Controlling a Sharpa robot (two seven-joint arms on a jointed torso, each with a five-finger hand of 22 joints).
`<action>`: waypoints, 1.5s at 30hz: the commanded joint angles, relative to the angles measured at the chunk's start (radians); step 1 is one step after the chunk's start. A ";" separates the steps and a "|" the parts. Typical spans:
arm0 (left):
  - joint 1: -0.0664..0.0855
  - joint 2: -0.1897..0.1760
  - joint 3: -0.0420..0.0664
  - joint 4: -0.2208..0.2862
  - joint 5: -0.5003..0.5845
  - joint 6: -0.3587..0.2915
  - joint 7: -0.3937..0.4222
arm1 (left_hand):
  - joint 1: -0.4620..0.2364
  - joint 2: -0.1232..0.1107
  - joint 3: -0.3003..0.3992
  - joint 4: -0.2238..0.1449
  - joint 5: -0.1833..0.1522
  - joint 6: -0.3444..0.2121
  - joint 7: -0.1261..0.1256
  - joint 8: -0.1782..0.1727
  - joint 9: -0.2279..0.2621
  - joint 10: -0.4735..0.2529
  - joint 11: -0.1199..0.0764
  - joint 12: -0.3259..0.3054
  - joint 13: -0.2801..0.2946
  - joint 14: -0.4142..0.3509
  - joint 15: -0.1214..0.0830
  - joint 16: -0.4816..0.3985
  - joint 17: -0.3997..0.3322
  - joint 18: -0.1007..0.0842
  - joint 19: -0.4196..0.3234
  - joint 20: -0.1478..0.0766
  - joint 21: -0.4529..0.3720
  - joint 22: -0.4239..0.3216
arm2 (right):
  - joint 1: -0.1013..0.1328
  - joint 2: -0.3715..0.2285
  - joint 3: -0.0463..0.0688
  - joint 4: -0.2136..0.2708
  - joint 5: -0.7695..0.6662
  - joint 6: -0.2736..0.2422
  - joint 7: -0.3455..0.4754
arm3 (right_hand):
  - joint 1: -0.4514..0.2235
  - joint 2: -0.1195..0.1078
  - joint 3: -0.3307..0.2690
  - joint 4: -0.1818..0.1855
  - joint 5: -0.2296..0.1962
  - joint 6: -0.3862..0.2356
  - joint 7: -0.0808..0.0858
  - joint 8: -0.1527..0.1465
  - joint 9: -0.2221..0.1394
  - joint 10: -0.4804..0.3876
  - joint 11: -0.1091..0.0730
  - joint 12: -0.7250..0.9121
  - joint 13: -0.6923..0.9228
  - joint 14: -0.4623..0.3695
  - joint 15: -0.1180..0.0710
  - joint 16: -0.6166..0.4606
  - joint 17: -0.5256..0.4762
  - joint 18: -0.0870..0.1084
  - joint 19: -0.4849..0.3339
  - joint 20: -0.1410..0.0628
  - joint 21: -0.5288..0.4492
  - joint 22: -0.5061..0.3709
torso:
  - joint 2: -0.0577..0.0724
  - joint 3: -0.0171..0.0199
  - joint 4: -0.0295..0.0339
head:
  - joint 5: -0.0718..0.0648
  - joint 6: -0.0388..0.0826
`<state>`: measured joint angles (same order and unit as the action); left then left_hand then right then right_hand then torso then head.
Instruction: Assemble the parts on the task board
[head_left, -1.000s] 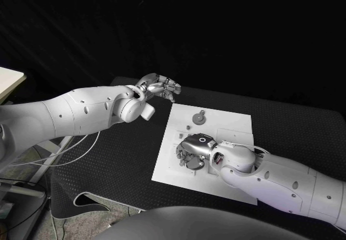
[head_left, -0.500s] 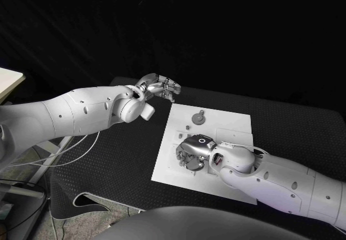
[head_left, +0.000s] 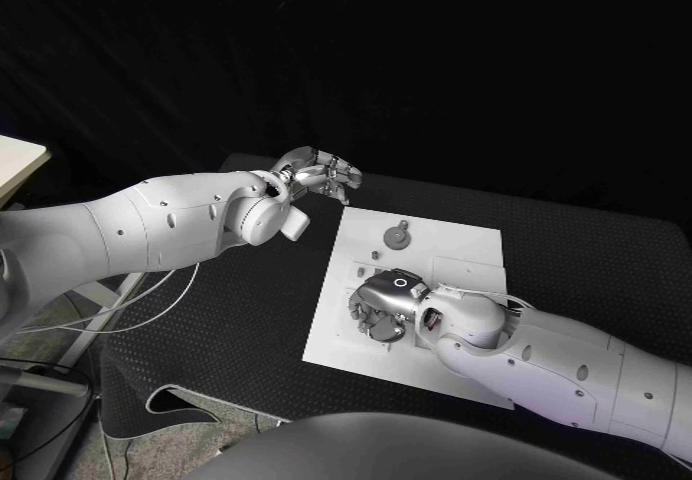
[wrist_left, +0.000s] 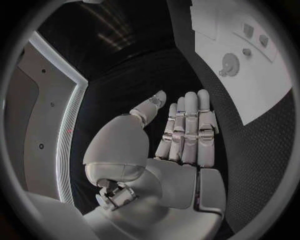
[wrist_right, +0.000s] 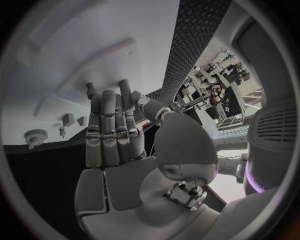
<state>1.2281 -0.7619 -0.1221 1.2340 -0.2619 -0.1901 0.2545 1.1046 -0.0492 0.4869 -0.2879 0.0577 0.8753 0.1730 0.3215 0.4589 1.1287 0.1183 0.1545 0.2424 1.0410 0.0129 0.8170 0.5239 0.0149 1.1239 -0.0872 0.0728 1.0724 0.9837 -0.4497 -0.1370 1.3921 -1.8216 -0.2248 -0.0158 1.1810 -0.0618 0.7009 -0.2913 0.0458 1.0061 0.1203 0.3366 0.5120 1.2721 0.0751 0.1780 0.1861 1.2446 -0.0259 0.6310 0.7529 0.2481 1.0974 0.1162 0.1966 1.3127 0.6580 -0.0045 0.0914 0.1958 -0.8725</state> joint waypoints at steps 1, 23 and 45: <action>0.001 0.001 0.001 0.002 0.006 0.013 0.008 | 0.001 0.007 -0.007 0.000 -0.003 -0.006 0.002 -0.005 -0.002 -0.006 0.000 -0.003 -0.002 0.004 0.000 -0.006 0.001 0.011 0.003 0.002 -0.004 -0.001 | -0.008 0.001 -0.006 -0.004 -0.040 0.017 -0.014 | 0.001 0.009 0.006 -0.001 0.003 0.003 -0.002 0.007 0.001 0.003 -0.004 0.001 0.001 0.001 -0.006 0.005 0.001 0.014 0.005 0.001 -0.005 0.021 | 0.000 0.0002 0.0005 | 0.001 0.000; 0.001 -0.002 0.001 0.002 0.005 0.014 0.006 | 0.001 0.007 -0.007 0.000 -0.003 -0.006 0.002 -0.005 -0.002 -0.006 0.000 -0.003 -0.002 0.004 0.000 -0.007 0.003 0.011 0.003 0.002 -0.004 -0.002 | -0.009 -0.012 -0.013 0.022 -0.050 0.058 -0.017 | -0.002 -0.012 0.000 -0.001 0.003 0.003 -0.001 0.006 0.004 0.002 -0.004 0.000 0.005 -0.001 -0.006 0.012 0.002 0.014 0.003 0.000 0.002 0.021 | 0.000 0.0012 -0.0002 | 0.003 0.000; 0.001 -0.002 0.001 0.002 0.005 0.018 0.005 | 0.000 0.007 -0.008 0.000 -0.003 -0.006 0.002 -0.005 -0.002 -0.007 0.001 -0.003 -0.002 0.004 0.001 -0.008 0.004 0.011 0.002 0.003 -0.004 -0.003 | -0.012 -0.014 -0.013 0.015 -0.005 0.014 -0.013 | -0.018 -0.121 -0.070 0.000 0.003 -0.156 0.068 -0.080 -0.023 -0.128 0.041 -0.076 -0.021 -0.002 0.030 0.062 0.017 0.014 0.007 -0.005 0.036 0.021 | 0.000 -0.0002 0.0003 | -0.001 0.000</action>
<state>1.2281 -0.7645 -0.1221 1.2342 -0.2619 -0.1872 0.2524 1.1046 -0.0493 0.4868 -0.2879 0.0577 0.8753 0.1730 0.3215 0.4582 1.1264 0.1203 0.1545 0.2418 1.0411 0.0129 0.8132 0.5263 0.0149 1.1239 -0.0872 0.0728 1.0709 0.9784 -0.4610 -0.1449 1.4134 -1.8444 -0.2324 -0.0337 1.1619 -0.1758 0.6368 -0.2911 0.0468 0.8578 0.1856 0.2613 0.4898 1.1530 0.1139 0.1066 0.1666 1.2428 -0.0013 0.6893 0.7691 0.2482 1.1008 0.1126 0.2266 1.3112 0.6582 -0.0038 0.0908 0.1953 -0.8725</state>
